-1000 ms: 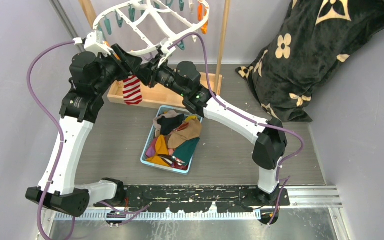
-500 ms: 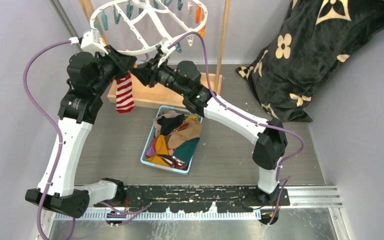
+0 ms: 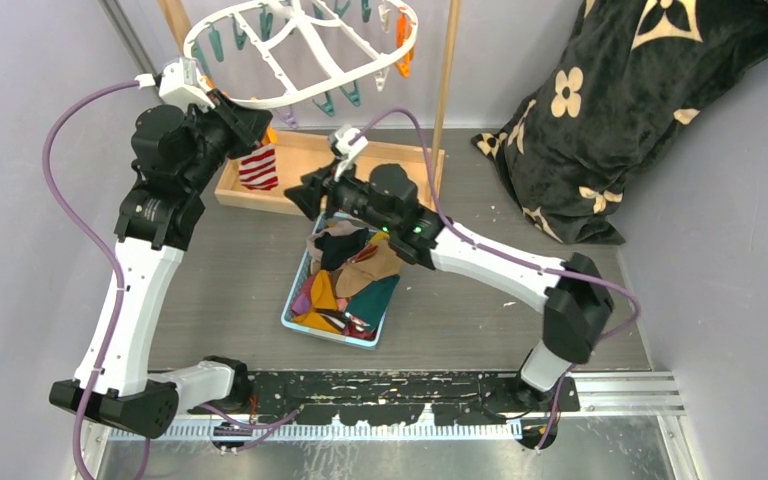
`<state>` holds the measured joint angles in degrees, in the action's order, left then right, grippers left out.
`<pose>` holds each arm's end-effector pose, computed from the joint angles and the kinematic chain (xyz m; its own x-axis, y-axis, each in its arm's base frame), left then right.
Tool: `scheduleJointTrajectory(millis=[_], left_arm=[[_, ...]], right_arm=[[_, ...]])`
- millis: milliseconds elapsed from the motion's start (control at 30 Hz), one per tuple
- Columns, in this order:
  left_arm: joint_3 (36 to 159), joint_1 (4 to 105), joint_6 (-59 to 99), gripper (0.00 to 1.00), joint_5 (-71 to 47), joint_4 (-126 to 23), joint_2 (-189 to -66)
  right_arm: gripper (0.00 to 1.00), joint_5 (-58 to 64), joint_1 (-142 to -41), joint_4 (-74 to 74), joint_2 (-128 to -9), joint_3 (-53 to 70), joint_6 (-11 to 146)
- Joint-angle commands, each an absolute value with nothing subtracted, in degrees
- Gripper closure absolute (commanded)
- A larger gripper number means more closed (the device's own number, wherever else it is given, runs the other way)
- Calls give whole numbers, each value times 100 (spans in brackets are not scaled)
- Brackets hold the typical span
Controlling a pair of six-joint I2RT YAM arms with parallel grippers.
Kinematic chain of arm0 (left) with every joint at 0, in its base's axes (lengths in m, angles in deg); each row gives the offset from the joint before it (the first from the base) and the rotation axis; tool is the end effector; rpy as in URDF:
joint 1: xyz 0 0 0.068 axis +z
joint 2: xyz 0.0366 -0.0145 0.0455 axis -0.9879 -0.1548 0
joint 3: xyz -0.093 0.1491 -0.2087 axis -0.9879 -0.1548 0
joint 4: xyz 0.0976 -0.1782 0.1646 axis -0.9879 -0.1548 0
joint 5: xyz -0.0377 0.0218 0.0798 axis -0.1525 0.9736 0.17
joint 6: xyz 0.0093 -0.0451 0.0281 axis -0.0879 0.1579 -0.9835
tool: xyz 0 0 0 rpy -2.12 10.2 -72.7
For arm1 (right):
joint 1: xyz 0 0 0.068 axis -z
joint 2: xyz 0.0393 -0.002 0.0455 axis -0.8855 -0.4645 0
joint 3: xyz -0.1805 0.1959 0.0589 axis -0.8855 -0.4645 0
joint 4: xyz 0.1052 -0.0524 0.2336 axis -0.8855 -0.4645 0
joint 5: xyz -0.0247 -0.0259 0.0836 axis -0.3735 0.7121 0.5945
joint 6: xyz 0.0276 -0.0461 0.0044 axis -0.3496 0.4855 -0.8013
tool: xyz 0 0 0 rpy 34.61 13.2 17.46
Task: Clip the socks to the hanger
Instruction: Open the clamp at the hanger, then adjust the sock in the bin.
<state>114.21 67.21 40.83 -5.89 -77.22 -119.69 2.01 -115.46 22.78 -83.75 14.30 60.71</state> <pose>0.2270 -0.0575 0.4982 -0.1856 -0.5079 -0.8412 0.2124 0.8150 -0.5390 0.2434 0.3316 0.3815 -0.1301 0.2085 -0.9693 -0.8584 0.4655 0.2154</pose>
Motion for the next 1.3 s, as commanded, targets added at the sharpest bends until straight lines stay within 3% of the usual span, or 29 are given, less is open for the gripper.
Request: scheduleJointTrajectory(millis=[0, 333, 567, 700, 1100, 1267], left_arm=[[11413, 6701, 4029, 94, -523, -7442, -11763], [11428, 6702, 3975, 92, -453, -7566, -11753], [11448, 6702, 3984, 91, -507, -7586, -11786], [11461, 6699, 3992, 91, -526, -7595, -11781], [11483, 6703, 3954, 91, -520, -7621, -11787], [11465, 6703, 3994, 91, -539, -7589, -11789]], right_arm=[[47, -439, -11545, 2493, -7146, 618, 6333], [46, -1564, -11887, 713, -6198, -689, 6465], [46, -1912, -12354, 277, -6064, -1251, 6619], [43, -1851, -12874, -298, -6303, -1036, 7115], [45, -1130, -13149, -234, -7882, 62, 6641], [52, -1398, -13148, -376, -8378, 457, 6182]])
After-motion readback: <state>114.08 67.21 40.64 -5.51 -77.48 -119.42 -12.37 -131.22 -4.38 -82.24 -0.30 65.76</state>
